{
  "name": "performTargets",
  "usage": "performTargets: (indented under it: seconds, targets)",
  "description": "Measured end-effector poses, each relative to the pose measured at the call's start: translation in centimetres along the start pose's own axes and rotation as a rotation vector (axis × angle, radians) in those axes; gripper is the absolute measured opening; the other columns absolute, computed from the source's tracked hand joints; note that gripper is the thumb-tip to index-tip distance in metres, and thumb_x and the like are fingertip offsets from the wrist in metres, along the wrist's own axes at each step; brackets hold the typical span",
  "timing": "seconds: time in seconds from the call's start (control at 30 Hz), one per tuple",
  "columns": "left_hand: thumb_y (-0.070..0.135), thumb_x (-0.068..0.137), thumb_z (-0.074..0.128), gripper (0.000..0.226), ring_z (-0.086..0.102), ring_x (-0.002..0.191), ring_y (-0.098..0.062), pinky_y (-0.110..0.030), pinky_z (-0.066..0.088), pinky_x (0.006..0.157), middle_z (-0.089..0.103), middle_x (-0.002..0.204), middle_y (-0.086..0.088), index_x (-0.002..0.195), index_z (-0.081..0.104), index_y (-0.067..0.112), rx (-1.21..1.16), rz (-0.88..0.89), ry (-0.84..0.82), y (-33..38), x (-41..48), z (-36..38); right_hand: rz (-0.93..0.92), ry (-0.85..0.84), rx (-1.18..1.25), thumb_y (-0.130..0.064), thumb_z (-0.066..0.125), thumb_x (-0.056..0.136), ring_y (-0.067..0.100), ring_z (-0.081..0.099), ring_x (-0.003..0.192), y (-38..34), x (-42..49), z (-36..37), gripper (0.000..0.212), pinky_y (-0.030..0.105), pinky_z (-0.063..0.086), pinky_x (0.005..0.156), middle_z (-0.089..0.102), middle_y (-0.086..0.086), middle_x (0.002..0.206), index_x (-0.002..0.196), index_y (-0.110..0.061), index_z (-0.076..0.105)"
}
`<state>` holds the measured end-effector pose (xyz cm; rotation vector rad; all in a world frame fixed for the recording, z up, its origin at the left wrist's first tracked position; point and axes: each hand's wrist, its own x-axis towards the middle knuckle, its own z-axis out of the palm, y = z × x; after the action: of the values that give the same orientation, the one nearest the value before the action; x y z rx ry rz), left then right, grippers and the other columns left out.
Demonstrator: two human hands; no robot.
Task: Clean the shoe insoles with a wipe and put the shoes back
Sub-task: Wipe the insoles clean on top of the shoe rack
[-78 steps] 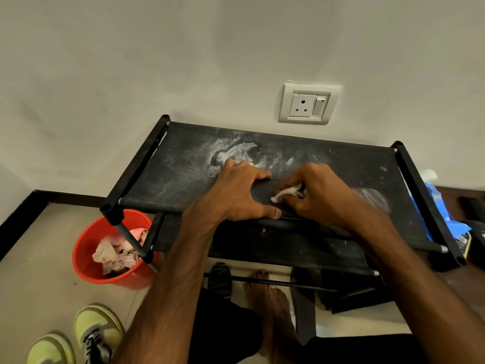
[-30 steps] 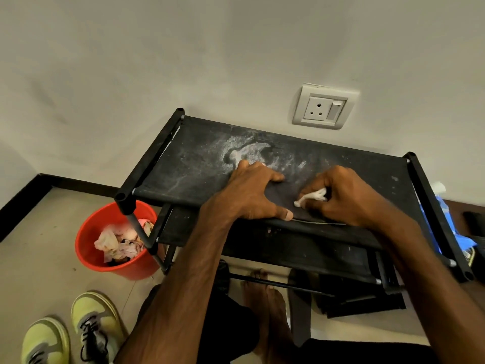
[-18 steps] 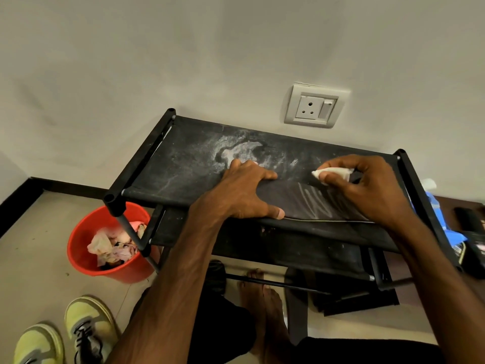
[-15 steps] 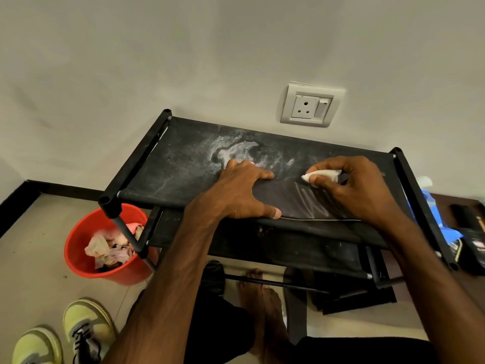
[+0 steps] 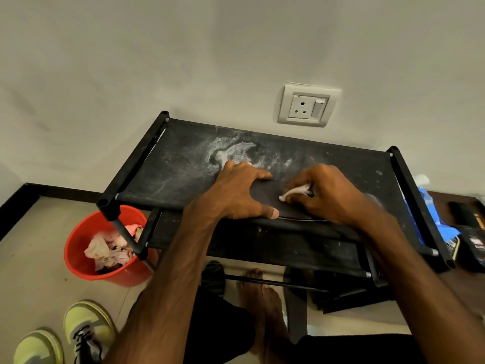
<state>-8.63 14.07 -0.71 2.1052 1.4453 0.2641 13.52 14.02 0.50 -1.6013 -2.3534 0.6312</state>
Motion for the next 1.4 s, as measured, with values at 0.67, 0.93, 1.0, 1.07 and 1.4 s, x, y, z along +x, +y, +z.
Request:
performTargets:
  seconds: [0.67,0.93,1.0,1.07,1.4]
  targets:
    - [0.058,0.073,0.081,0.087,0.026,0.136,-0.024,-0.043,0.031,0.113,0.042,0.143,0.003,0.149,0.045,0.036,-0.020,-0.018,0.001,-0.1,0.0,0.0,0.182,0.192,-0.140,-0.031,0.073,0.090,0.025,0.070,0.093,-1.4,2.5,1.3,0.014,0.045,0.058,0.084,0.077,0.000,0.099,0.102,-0.033,0.079]
    - [0.060,0.068,0.083,0.089,0.028,0.131,-0.022,-0.041,0.028,0.109,0.046,0.140,0.004,0.147,0.048,0.036,-0.031,-0.021,0.040,-0.1,-0.1,0.5,0.099,-0.051,-0.065,-0.020,0.079,0.085,0.004,0.072,0.087,-1.4,-2.2,-0.4,0.025,0.039,0.062,0.081,0.077,-0.019,0.095,0.095,-0.044,0.080]
    - [0.060,0.068,0.083,0.089,0.028,0.130,-0.022,-0.040,0.027,0.109,0.046,0.139,0.003,0.146,0.048,0.036,-0.030,-0.017,0.044,0.0,0.0,0.5,0.090,-0.071,-0.044,-0.024,0.081,0.084,-0.001,0.071,0.085,-1.4,-3.1,-0.8,0.027,0.036,0.063,0.079,0.076,-0.024,0.092,0.090,-0.050,0.077]
    - [0.060,0.069,0.083,0.089,0.028,0.130,-0.022,-0.040,0.027,0.109,0.046,0.139,0.003,0.147,0.048,0.036,-0.027,-0.017,0.046,0.0,0.0,0.4,0.093,-0.059,-0.033,-0.027,0.083,0.083,-0.003,0.071,0.082,-1.4,-3.2,-1.0,0.031,0.034,0.063,0.076,0.075,-0.028,0.089,0.083,-0.057,0.074]
    - [0.057,0.072,0.082,0.086,0.028,0.129,-0.022,-0.036,0.026,0.102,0.044,0.136,0.002,0.147,0.046,0.037,-0.021,-0.038,0.006,0.2,-0.1,0.0,0.223,0.288,-0.193,-0.027,0.076,0.082,0.026,0.071,0.083,-1.6,2.5,1.5,0.021,0.042,0.060,0.076,0.078,0.001,0.088,0.101,-0.036,0.081]
